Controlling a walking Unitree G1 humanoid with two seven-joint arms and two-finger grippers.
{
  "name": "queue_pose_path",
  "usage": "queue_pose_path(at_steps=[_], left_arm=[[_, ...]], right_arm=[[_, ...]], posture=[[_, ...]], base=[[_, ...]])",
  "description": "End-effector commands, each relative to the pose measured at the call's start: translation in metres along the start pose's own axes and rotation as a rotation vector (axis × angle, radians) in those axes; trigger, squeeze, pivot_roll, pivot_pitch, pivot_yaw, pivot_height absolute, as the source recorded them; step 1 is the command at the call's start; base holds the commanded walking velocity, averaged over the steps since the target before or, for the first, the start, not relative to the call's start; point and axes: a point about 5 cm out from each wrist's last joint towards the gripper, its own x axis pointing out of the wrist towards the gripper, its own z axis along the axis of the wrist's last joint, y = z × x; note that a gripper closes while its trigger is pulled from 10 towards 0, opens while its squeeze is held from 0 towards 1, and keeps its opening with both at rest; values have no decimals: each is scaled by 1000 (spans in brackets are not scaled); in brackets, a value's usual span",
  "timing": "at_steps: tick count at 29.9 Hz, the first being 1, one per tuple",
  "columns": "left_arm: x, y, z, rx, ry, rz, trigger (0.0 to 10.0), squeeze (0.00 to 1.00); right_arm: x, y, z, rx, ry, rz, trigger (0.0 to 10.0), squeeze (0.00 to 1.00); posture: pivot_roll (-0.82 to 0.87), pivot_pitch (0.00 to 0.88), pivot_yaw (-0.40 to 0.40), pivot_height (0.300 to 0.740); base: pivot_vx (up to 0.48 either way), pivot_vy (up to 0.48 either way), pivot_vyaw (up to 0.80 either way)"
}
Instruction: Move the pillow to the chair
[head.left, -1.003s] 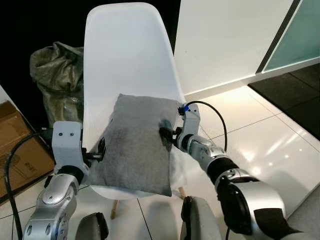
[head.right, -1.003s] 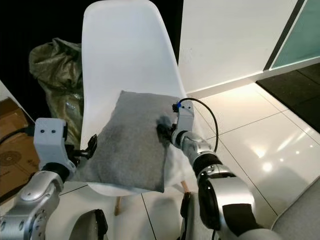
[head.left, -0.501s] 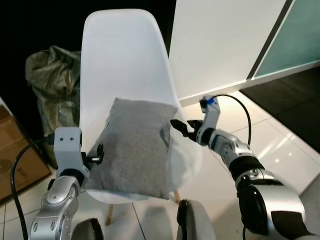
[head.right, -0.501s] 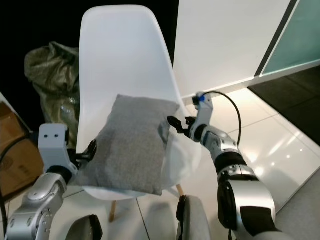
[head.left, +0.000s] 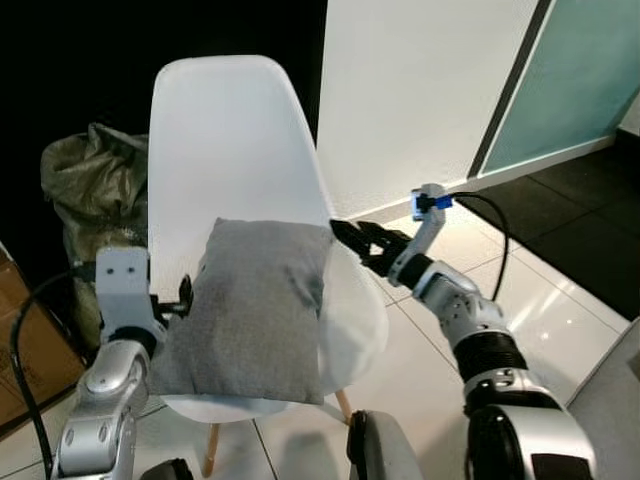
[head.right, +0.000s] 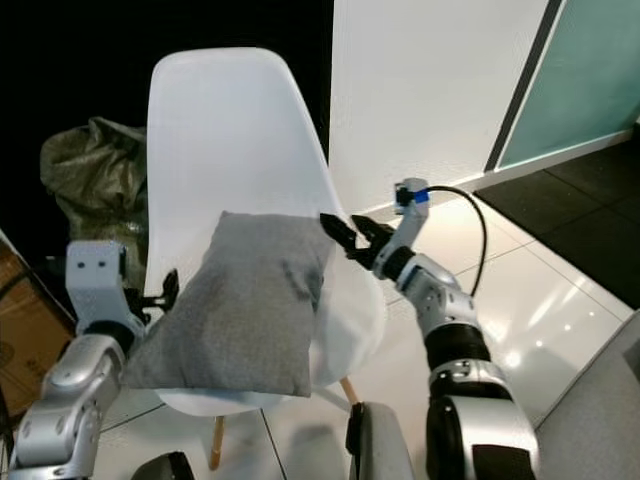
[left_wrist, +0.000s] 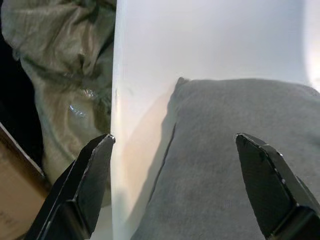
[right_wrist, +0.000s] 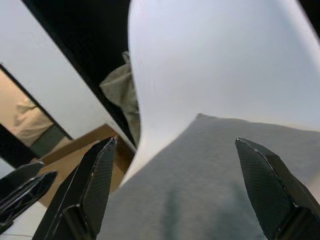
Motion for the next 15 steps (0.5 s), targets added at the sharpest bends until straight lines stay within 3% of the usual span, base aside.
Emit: queue_pose_path(at_steps=[1, 6, 15], left_arm=[[1, -5, -6, 5, 17, -8, 10000, 0], [-2, -23, -4, 16, 1, -85, 10000, 0], [-14, -33, -22, 54, 40, -158, 10000, 0]], right_arm=[[2, 5, -10, 6, 30, 27, 10000, 0], [4, 25, -31, -46, 88, 102, 10000, 0], [-6, 35, -47, -46, 96, 108, 10000, 0]], posture=[[-125, 16, -60, 498], [-119, 0, -62, 518], [-122, 0, -61, 543]], base=[[0, 0, 0], [0, 0, 0], [0, 0, 0]])
